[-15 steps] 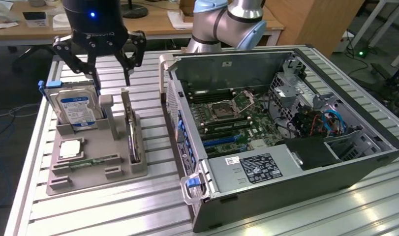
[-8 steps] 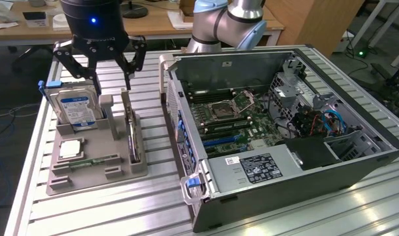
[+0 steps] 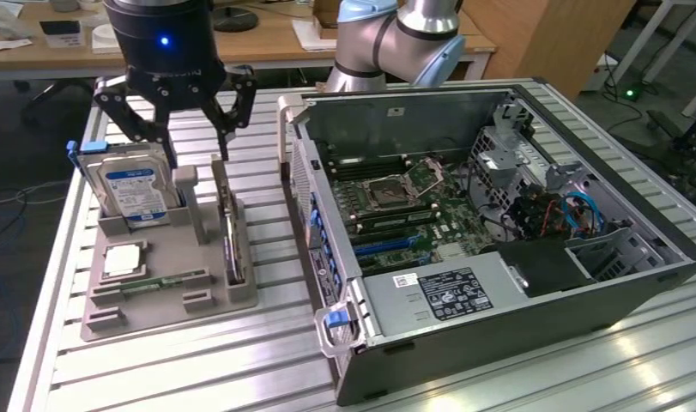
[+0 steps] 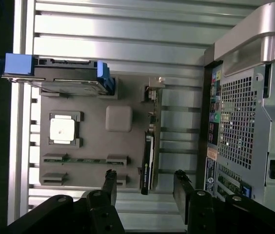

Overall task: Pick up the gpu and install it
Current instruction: 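Pick up the gpu and move the gpu toward the slot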

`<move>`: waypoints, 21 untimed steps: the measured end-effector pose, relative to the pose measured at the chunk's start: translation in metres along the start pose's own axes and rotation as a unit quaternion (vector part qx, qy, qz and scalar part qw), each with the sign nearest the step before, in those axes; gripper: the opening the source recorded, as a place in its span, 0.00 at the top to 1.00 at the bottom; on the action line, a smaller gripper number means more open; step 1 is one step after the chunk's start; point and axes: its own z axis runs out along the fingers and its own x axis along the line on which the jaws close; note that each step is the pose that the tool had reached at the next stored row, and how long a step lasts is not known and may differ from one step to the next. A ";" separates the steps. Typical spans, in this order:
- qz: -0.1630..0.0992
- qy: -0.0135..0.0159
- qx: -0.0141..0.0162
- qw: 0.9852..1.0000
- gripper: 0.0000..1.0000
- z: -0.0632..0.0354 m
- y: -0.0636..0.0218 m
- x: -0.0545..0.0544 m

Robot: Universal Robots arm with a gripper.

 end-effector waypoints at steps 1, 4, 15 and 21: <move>0.000 0.000 0.000 1.000 0.41 0.0002 -0.0002 0.000; -0.002 0.000 0.000 1.000 0.41 0.0009 -0.0008 0.000; -0.008 0.000 0.002 1.000 0.41 0.0130 -0.0150 0.000; -0.013 0.001 0.002 1.000 0.41 0.0211 -0.0158 -0.008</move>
